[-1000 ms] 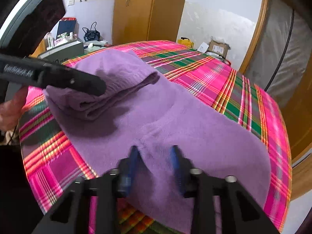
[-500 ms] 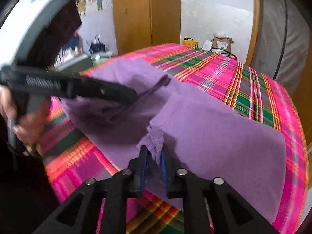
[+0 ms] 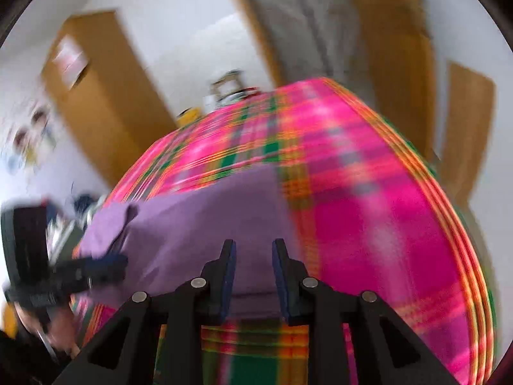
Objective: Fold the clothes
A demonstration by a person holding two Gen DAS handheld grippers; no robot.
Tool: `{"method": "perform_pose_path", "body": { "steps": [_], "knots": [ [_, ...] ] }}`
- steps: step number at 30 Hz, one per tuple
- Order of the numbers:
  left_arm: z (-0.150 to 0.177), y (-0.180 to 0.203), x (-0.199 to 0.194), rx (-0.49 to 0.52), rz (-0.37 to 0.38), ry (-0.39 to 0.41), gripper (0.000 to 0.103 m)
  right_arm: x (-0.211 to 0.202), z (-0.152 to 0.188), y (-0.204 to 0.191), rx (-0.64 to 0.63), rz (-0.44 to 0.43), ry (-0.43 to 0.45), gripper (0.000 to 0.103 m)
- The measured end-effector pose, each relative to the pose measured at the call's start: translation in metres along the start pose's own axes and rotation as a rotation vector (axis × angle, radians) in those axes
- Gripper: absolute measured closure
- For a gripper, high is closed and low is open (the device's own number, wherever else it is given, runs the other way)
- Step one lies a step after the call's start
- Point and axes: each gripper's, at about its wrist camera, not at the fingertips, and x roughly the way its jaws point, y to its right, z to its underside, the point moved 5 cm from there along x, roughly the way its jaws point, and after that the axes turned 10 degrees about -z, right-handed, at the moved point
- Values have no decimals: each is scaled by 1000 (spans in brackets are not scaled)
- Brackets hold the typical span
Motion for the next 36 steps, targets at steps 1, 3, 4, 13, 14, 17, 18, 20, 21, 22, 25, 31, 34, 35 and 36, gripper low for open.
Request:
{"method": "perform_pose_path", "body": {
  "steps": [1, 3, 4, 13, 14, 17, 18, 20, 21, 22, 25, 31, 34, 35, 36],
  "knots": [
    [3, 0, 3, 6, -5, -10, 57, -2, 1, 9, 37, -4, 0, 72],
    [5, 0, 0, 15, -2, 6, 57, -1, 6, 21, 97, -20, -17, 71],
    [5, -2, -2, 6, 4, 7, 57, 1, 9, 24, 121, -37, -25, 71],
    [9, -9, -12, -23, 1, 27, 57, 14, 14, 29, 248, -228, -42, 62],
    [9, -10, -13, -24, 0, 28, 57, 16, 14, 27, 252, -253, -51, 62],
    [7, -11, -15, -27, -2, 32, 56, 21, 8, 30, 227, -223, -53, 62],
    [6, -11, -16, -29, -2, 36, 56, 23, 6, 32, 218, -208, -53, 65],
    [2, -12, -18, -34, -8, 46, 56, 28, 0, 35, 209, -203, -53, 66],
    [-1, -13, -19, -37, -14, 52, 56, 31, -2, 35, 205, -204, -58, 65],
    [-3, -15, -20, -40, -20, 58, 56, 34, -4, 34, 194, -207, -66, 65],
    [-14, -24, -14, -76, -39, 65, 54, 42, -6, 28, 164, -225, -81, 63],
    [-26, -51, -1, -200, -84, 42, 54, 44, -5, 26, 157, -246, -98, 63],
    [-29, -56, 4, -228, -85, 34, 54, 42, -4, 26, 152, -243, -93, 64],
    [-30, -57, 7, -236, -85, 28, 54, 42, -4, 25, 150, -241, -91, 64],
    [-31, -57, 9, -236, -96, 29, 54, 41, -4, 26, 150, -241, -90, 64]
  ]
}}
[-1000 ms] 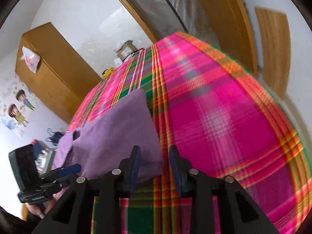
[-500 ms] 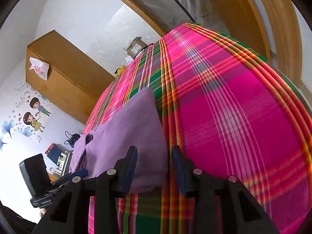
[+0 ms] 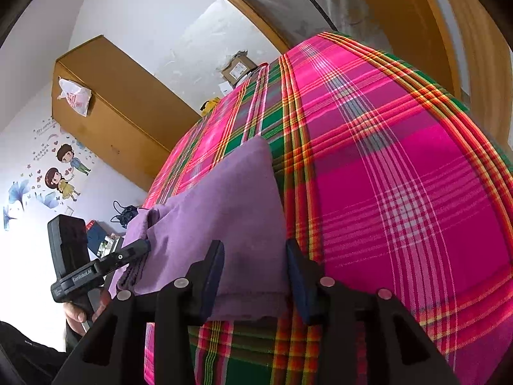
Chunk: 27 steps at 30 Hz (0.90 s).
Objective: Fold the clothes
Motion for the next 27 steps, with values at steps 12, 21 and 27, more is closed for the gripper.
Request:
{"method": "perform_pose_path", "body": {
  "steps": [12, 21, 27],
  "knots": [
    [6, 12, 15, 94, -78, 25, 90, -5, 1, 2, -3, -2, 5, 64],
    [-17, 10, 10, 133, -59, 40, 90, -10, 0, 4, 38, -21, 25, 64],
    [-15, -6, 13, 65, -88, -4, 78, -14, 2, 4, 59, -34, 40, 64]
  ]
}}
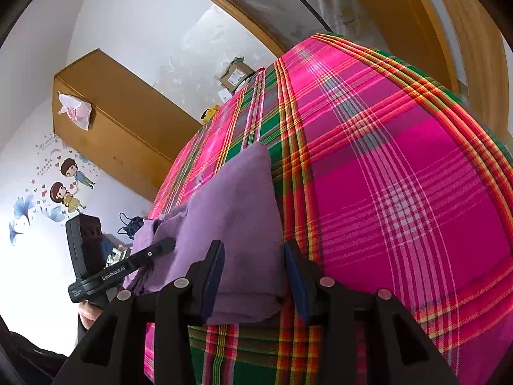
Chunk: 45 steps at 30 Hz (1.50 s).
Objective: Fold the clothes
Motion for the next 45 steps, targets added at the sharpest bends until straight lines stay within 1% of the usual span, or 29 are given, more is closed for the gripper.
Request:
{"method": "perform_pose_path", "body": {
  "steps": [2, 4, 6, 7, 8, 10, 12, 16, 19, 20, 21, 23, 24, 27, 29, 31, 34, 37, 43, 45],
  "knots": [
    [-5, -8, -14, -26, -33, 55, 75, -4, 0, 1, 17, -11, 17, 64],
    [-9, -14, -24, -51, -53, 90, 73, -7, 0, 2, 39, -23, 39, 64],
    [-11, -11, -32, -63, -27, 112, 73, -10, 2, 2, 50, -24, 55, 64],
    [-10, -5, -33, -47, -3, 113, 73, -10, 3, 1, 46, -16, 56, 64],
    [-10, 1, -33, -31, 22, 114, 71, -10, 4, 0, 37, -4, 51, 64],
    [-7, 13, -23, 9, 32, 100, 71, -7, 4, -3, 21, 23, 37, 64],
    [-3, 18, -11, 28, 29, 72, 71, -5, 4, -5, 14, 41, 20, 64],
    [6, 23, 1, 72, -20, 47, 71, 0, 8, -11, -7, 58, -36, 64],
    [8, 23, -3, 72, -19, 41, 71, 2, 12, -16, -38, 70, -68, 64],
    [9, 23, -6, 71, -16, 42, 71, 2, 13, -16, -37, 75, -70, 67],
    [10, 23, -7, 72, -15, 43, 71, 2, 12, -14, -32, 83, -73, 76],
    [14, 19, -9, 73, -12, 45, 71, 2, 11, -11, -19, 102, -77, 83],
    [15, 18, -9, 73, -13, 46, 71, 3, 11, -10, -6, 95, -81, 86],
    [17, 18, -9, 72, -12, 50, 71, 3, 10, -11, 13, 66, -67, 87],
    [18, 19, -8, 70, -10, 50, 71, -1, 9, -14, 30, 14, -37, 87],
    [18, 20, -8, 72, -8, 51, 71, -6, 8, -14, 46, -19, -15, 84],
    [19, 21, -8, 78, -6, 52, 69, -2, 10, -2, 75, 34, -30, 82],
    [19, 22, -9, 79, -10, 52, 68, 1, 11, 1, 72, 47, -33, 82],
    [26, 26, -17, 91, -5, 59, 68, 8, 10, -6, 11, 92, -44, 80],
    [28, 27, -18, 100, -5, 64, 68, 9, 11, -9, -8, 98, -44, 77]
  ]
}}
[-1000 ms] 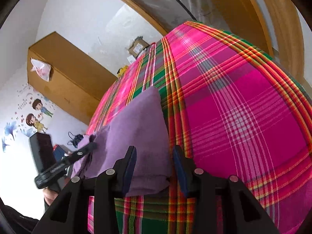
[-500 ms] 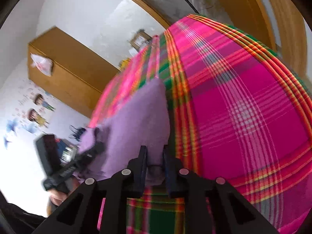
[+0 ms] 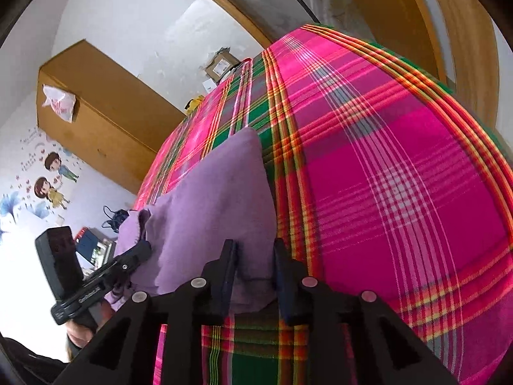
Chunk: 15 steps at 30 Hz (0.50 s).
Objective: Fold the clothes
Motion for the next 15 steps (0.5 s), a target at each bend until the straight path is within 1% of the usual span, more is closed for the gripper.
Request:
{"method": "perform_pose_path", "body": {
  "steps": [2, 4, 5, 7, 10, 15],
  "knots": [
    [2, -2, 1, -8, 6, -3, 68, 3, 0, -2, -7, 4, 2, 77],
    [2, -2, -1, -14, 10, -4, 68, 2, 2, -2, 2, 11, 1, 87],
    [2, -3, -2, -17, 8, -3, 68, 1, 2, -3, 7, 3, 5, 87],
    [3, -6, -4, -23, 3, -4, 68, -1, 1, -8, 14, -16, 22, 88],
    [4, -13, -8, -44, 3, -5, 68, -11, -4, -18, 22, -68, 58, 88],
    [4, -21, -16, -66, 8, 9, 68, -21, -14, -48, -9, -135, 85, 88]
  ]
}}
